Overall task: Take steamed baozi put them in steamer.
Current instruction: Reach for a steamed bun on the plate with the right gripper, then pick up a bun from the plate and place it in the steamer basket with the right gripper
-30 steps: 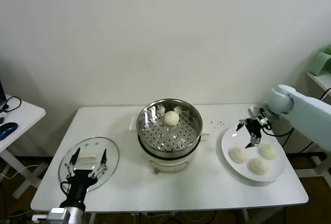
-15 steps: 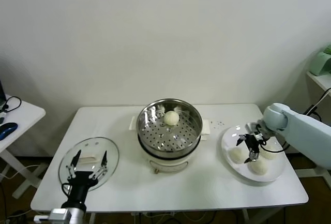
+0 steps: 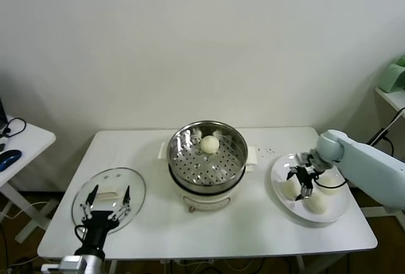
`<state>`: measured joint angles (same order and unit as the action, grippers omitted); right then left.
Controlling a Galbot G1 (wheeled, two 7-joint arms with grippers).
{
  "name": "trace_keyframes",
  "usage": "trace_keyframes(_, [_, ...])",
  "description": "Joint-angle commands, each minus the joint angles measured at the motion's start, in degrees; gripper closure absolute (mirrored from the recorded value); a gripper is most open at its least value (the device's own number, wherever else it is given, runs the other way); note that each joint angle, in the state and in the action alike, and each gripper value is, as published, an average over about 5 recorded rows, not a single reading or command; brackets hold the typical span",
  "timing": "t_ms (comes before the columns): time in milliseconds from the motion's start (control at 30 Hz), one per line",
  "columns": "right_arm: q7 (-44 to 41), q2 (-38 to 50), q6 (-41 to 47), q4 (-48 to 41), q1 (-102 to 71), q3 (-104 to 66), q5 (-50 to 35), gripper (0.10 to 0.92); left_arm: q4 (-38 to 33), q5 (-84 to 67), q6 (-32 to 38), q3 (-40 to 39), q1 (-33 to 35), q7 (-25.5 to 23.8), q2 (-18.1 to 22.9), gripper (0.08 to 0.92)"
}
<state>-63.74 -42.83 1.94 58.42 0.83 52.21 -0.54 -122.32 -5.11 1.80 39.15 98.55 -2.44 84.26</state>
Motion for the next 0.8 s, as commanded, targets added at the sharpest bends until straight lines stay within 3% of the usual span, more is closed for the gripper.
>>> trace_keyframes(33, [0.15, -1.45, 0.0, -2.0, -0.55, -0.74, 0.64, 0.203, 0.1, 0.0, 0.04, -0.06, 0.08, 0.02, -0.05, 0.177])
trace_keyframes(300, [0.05, -1.39, 0.08, -1.8, -0.6, -0.79, 0.32, 0.325, 0.06, 0.07, -0.11, 0.03, 0.02, 0.08, -0.04, 0.177])
trace_keyframes(800, [-0.03, 1.23, 1.79, 0.87, 5.92, 2.28, -7.75, 0.37, -0.66, 0.07, -0.35, -0.08, 0.17, 0.17, -0.06, 0.177])
